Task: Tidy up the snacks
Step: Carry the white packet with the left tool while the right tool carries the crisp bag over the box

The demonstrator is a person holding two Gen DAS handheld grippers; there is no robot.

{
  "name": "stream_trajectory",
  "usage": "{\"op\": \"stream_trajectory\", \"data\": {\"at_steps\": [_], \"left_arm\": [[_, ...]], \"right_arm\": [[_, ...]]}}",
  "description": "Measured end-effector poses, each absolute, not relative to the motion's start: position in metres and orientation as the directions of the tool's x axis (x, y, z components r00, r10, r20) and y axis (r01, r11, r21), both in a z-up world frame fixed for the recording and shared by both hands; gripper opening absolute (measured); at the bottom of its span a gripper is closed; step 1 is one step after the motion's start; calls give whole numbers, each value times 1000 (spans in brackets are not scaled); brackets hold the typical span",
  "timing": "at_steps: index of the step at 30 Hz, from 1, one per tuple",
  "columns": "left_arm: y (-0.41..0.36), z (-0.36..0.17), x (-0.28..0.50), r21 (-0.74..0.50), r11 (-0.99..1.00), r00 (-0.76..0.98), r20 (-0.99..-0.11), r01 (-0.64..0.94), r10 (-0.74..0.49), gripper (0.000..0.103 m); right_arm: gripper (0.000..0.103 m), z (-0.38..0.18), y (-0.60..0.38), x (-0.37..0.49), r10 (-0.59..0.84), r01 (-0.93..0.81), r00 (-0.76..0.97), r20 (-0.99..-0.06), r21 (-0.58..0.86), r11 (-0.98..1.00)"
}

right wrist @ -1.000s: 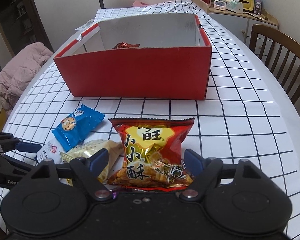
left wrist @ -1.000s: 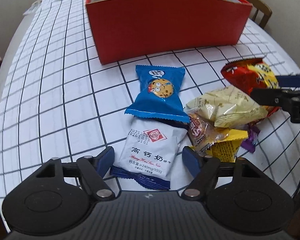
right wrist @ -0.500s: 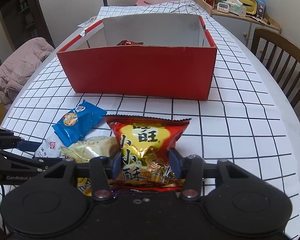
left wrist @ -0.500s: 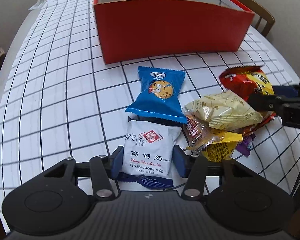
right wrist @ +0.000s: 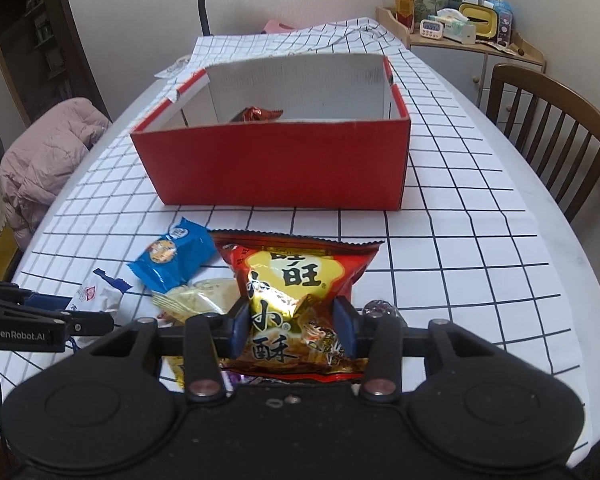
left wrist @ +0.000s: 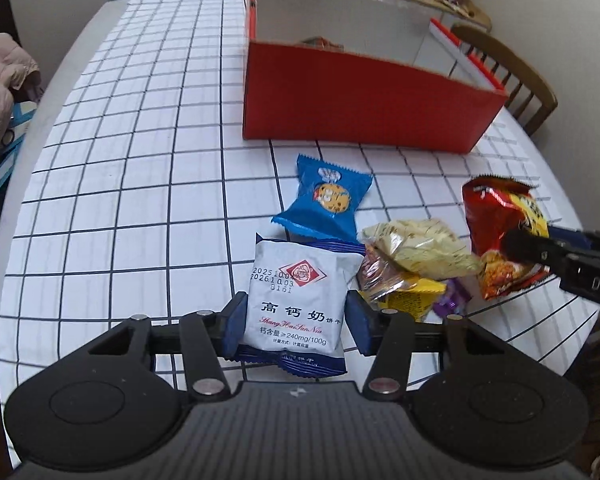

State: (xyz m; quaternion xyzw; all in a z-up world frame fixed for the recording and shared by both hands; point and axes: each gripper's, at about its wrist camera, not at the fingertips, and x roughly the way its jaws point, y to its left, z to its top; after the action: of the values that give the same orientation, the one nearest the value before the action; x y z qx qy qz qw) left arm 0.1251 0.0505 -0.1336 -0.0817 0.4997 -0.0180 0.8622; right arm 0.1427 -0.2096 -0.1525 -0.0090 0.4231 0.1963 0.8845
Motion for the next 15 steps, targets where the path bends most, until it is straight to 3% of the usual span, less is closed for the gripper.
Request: {"op": "stream_trajectory", "data": {"at_steps": [15], "left_arm": [[39, -76, 109, -185, 979, 576, -811, -83, -104, 51]], "right_arm": [[42, -101, -213, 118, 406, -401, 599, -690, 180, 898]]}}
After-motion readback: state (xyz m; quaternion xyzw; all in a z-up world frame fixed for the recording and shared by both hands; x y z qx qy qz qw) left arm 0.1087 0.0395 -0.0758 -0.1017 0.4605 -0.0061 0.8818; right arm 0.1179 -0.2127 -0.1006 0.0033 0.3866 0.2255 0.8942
